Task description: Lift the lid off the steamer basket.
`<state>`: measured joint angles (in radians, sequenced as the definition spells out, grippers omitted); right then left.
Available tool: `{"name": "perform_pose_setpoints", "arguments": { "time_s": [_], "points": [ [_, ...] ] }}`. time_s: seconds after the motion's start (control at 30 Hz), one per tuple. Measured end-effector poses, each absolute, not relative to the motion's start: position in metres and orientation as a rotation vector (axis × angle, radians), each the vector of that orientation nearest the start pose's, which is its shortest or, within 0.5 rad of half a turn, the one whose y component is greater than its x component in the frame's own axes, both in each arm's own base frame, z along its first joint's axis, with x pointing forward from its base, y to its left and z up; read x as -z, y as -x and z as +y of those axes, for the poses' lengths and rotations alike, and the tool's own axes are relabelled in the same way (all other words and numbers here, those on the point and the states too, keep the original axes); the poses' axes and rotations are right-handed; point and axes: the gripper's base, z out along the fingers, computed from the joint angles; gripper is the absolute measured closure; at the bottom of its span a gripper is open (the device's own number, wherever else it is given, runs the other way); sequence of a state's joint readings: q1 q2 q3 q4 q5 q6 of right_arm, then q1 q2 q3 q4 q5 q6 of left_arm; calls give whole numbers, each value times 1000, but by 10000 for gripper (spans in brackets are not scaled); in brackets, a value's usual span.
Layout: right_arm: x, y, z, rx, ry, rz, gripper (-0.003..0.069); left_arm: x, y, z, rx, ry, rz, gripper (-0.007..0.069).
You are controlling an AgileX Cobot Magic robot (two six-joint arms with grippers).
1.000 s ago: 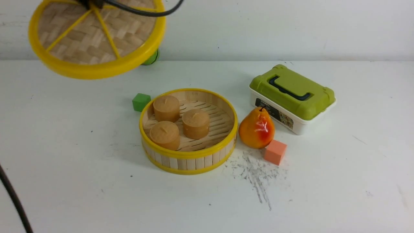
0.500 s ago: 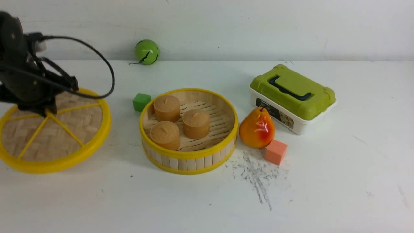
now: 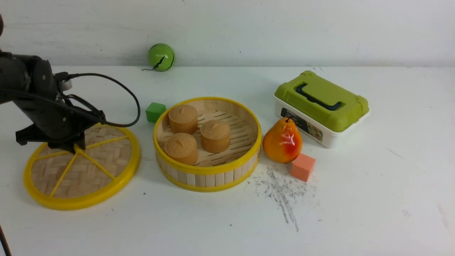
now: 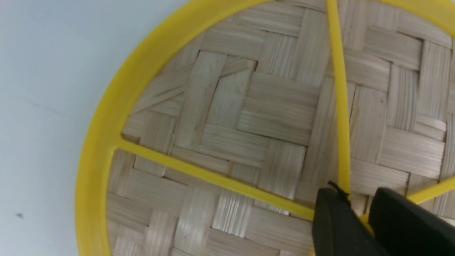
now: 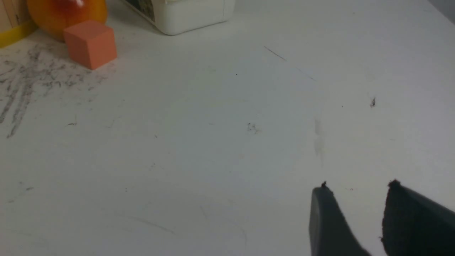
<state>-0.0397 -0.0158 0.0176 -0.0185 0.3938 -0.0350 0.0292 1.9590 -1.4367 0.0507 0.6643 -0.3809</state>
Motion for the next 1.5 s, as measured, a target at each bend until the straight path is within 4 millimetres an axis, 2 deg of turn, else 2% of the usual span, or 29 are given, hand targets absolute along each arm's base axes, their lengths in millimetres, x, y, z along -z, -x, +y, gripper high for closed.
{"name": "perform_pose_setpoints", "arguments": {
  "time_s": [0.17, 0.2, 0.27, 0.3, 0.33, 0.37, 0.4, 0.43, 0.47, 0.53, 0.57, 0.6, 0.67, 0.73, 0.8, 0.83, 0.87, 0.97, 1.07, 1.1, 1.13, 1.37, 1.5],
  "points": [
    [-173, -52, -3, 70, 7, 1880, 419, -213, -414, 13, 88, 520, 2640, 350],
    [-173, -52, -3, 70, 7, 1880, 419, -216, -413, 13, 88, 517, 2637, 345],
    [-173, -52, -3, 70, 7, 1880, 419, -249, -400, 12, 80, 439, 2610, 308],
    [-173, -52, -3, 70, 7, 1880, 419, -252, -399, 12, 81, 431, 2604, 308],
    [-173, -52, -3, 70, 7, 1880, 419, -286, -385, 11, 91, 376, 2532, 315],
    [-173, -52, -3, 70, 7, 1880, 419, -301, -379, 10, 100, 353, 2500, 328],
    [-173, -52, -3, 70, 7, 1880, 419, -327, -365, 9, 114, 324, 2437, 351],
    [-173, -52, -3, 70, 7, 1880, 419, -364, -341, 7, 132, 286, 2337, 388],
    [-173, -52, -3, 70, 7, 1880, 419, -380, -330, 7, 134, 266, 2292, 409],
    [-173, -52, -3, 70, 7, 1880, 419, -433, -281, 3, 158, 202, 2124, 504],
    [-173, -52, -3, 70, 7, 1880, 419, -437, -276, 3, 162, 201, 2111, 504],
    [-173, -52, -3, 70, 7, 1880, 419, -463, -239, 0, 175, 162, 2007, 579],
    [-173, -52, -3, 70, 7, 1880, 419, -478, -194, -4, 196, 125, 1920, 637],
    [-173, -52, -3, 70, 7, 1880, 419, -477, -157, -8, 226, 91, 1871, 637],
    [-173, -52, -3, 70, 7, 1880, 419, -467, -131, -12, 264, 63, 1847, 637],
    [-173, -52, -3, 70, 7, 1880, 419, -465, -129, -13, 267, 61, 1845, 637],
    [-173, -52, -3, 70, 7, 1880, 419, -453, -112, -15, 292, 45, 1826, 637],
    [-173, -52, -3, 70, 7, 1880, 419, -419, -95, -19, 361, 54, 1822, 637],
    [-173, -52, -3, 70, 7, 1880, 419, -387, -89, -23, 449, 96, 1849, 637],
    [-173, -52, -3, 70, 7, 1880, 419, -385, -90, -23, 455, 100, 1854, 637],
    [-173, -52, -3, 70, 7, 1880, 419, -369, -90, -24, 484, 123, 1869, 637],
    [-173, -52, -3, 70, 7, 1880, 419, -335, -91, -27, 522, 147, 1986, 637],
    [-173, -52, -3, 70, 7, 1880, 419, -324, -90, -28, 532, 143, 2044, 637]
  ]
}}
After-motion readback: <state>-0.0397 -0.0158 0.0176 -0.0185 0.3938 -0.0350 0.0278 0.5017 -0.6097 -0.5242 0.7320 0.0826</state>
